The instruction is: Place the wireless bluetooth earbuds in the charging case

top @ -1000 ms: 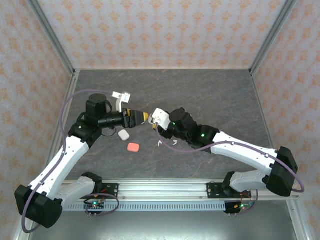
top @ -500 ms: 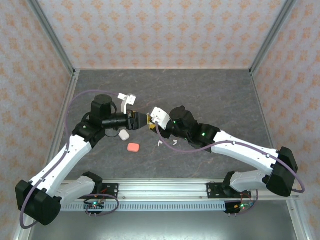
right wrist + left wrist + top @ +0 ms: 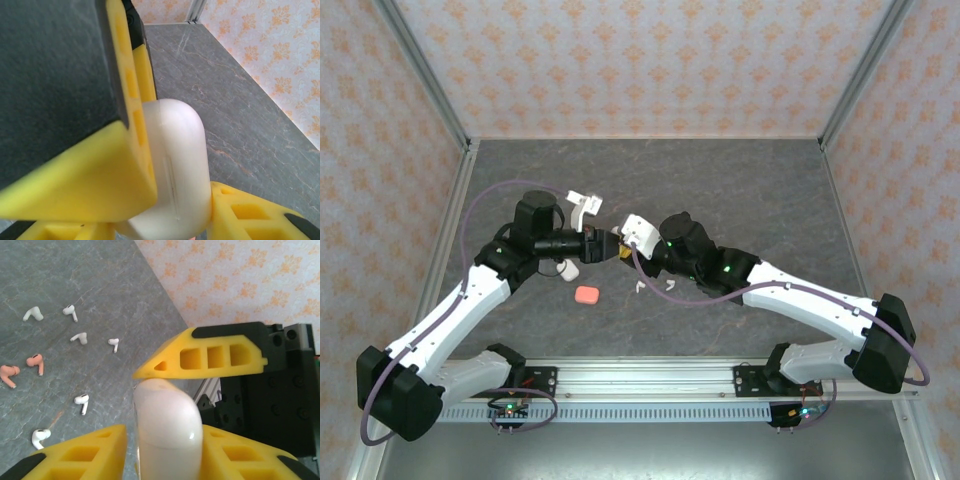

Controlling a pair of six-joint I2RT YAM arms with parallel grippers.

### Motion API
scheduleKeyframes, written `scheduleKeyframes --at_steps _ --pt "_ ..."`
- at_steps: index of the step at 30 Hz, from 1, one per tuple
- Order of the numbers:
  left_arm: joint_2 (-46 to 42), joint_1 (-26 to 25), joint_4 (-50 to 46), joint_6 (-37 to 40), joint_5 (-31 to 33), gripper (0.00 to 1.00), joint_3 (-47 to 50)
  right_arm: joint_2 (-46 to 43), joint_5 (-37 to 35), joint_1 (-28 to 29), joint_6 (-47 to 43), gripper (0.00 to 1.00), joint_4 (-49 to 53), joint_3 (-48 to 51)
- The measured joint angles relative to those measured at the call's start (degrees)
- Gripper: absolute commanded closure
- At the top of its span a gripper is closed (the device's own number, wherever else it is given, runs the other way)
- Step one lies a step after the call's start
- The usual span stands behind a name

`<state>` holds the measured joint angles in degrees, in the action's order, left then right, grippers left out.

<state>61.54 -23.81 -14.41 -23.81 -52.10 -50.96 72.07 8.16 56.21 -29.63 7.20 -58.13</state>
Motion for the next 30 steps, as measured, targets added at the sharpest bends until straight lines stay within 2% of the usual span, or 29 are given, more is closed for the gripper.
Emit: scheduleKeyframes --at_steps 3,9,16,20,23,30 --pt "0.02 -0.22 -0.59 0.98 0.07 0.66 0.0 0.0 -0.04 0.0 -0.04 0.58 0.46 0.0" --pt "0.17 -0.22 -0.85 1.84 0.2 0.79 0.0 0.0 -0.26 0.0 -0.04 0.57 0.76 0.0" --pt "0.33 -0.22 -1.42 2.12 0.52 0.85 0.0 -0.17 -0.5 -0.02 0.96 0.35 1.81 0.0" --pt "-0.87 -0.22 -0.63 2.32 2.01 0.9 0.44 -2.43 0.0 -0.74 3.23 0.13 3.69 0.37" --pt "-3.72 -0.22 2.12 2.58 4.33 0.99 2.21 -7.06 2.89 -2.86 5.9 0.01 4.96 2.12" --pt "-9.14 -1.18 14.05 6.27 10.19 1.0 8.57 -18.82 12.5 -10.12 17.03 0.01 1.31 11.19"
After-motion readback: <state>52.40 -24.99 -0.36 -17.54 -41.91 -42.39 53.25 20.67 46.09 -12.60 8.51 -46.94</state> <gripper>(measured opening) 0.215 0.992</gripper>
